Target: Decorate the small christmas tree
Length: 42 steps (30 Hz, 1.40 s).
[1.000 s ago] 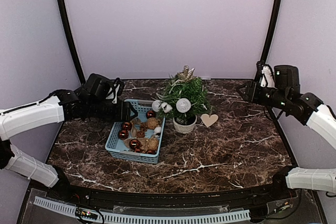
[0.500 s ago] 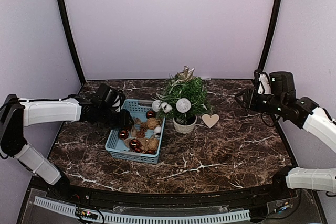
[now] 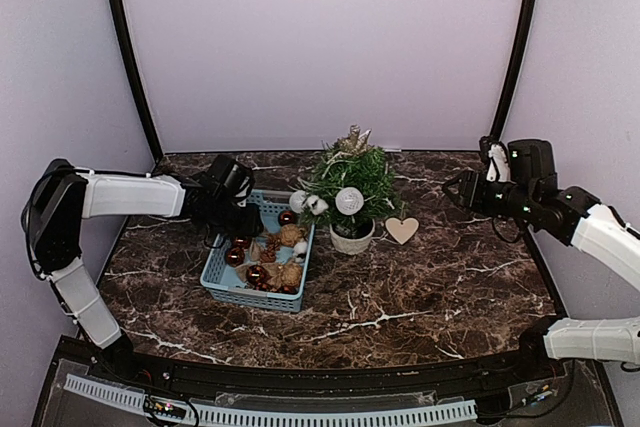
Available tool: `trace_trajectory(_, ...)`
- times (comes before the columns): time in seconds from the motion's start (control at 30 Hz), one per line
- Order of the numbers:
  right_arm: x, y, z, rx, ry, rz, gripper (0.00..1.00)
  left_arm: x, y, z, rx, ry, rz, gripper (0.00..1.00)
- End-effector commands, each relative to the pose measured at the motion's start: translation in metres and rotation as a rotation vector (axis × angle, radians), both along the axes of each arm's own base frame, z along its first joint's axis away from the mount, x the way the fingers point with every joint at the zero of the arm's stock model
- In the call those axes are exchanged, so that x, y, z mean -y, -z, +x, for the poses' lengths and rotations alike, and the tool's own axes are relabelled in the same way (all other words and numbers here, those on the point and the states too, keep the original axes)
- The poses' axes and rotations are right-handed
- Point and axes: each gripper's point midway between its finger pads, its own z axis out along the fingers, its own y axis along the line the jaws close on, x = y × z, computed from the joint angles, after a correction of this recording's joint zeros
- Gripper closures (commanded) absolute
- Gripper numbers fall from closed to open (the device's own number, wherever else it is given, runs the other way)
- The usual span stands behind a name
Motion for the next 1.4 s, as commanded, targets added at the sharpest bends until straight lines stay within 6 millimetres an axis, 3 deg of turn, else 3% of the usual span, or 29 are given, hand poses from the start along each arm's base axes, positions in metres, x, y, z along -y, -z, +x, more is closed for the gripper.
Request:
trace_trajectory(0.0, -0.003, 0.001, 0.003, 0.012, -0.004, 0.02, 0.42, -0.022, -0.011, 0.019, 0.059, -0.068, 0.084, 0.65)
trace_trajectory(0.43, -0.007, 0.006, 0.006, 0.004, -0.014, 0.028, 0.42, -0.033, 0.024, 0.027, -0.028, -0.109, 0.145, 0.75)
trace_trajectory(0.63, -0.006, 0.01, 0.005, -0.005, -0.011, 0.026, 0.42, -0.034, 0.031, 0.028, -0.043, -0.118, 0.154, 0.83)
trace_trajectory(0.83, -0.004, 0.009, 0.005, -0.003, -0.005, 0.022, 0.43, -0.032, 0.032, 0.03, -0.043, -0.13, 0.14, 0.97)
trace_trajectory(0.93, -0.003, 0.006, 0.004, 0.002, 0.0, 0.02, 0.43, -0.03, 0.019, 0.031, -0.024, -0.141, 0.109, 1.0)
trace_trajectory(1.1, 0.002, -0.001, 0.002, 0.017, 0.015, 0.007, 0.43, -0.03, -0.021, 0.03, 0.056, -0.16, 0.042, 1.0)
trace_trajectory(1.37, 0.004, -0.005, 0.0, 0.024, 0.019, 0.013, 0.43, -0.041, -0.058, 0.012, 0.119, -0.175, -0.016, 1.0)
